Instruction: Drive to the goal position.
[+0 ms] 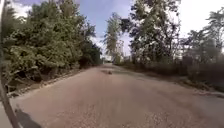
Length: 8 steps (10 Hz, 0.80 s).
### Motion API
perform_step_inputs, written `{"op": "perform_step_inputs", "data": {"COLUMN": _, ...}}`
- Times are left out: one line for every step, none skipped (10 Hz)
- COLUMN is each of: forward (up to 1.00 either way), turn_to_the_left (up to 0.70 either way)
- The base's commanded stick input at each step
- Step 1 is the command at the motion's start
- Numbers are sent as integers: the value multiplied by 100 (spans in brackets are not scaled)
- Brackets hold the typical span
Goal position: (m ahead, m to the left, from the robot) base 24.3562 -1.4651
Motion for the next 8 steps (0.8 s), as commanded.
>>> {"op": "perform_step_inputs", "data": {"forward": 70, "turn_to_the_left": -25}}
{"op": "perform_step_inputs", "data": {"forward": 70, "turn_to_the_left": -9}}
{"op": "perform_step_inputs", "data": {"forward": 70, "turn_to_the_left": 0}}
{"op": "perform_step_inputs", "data": {"forward": 70, "turn_to_the_left": 0}}
{"op": "perform_step_inputs", "data": {"forward": 70, "turn_to_the_left": 0}}
{"op": "perform_step_inputs", "data": {"forward": 70, "turn_to_the_left": 0}}
{"op": "perform_step_inputs", "data": {"forward": 70, "turn_to_the_left": 0}}
{"op": "perform_step_inputs", "data": {"forward": 70, "turn_to_the_left": 0}}
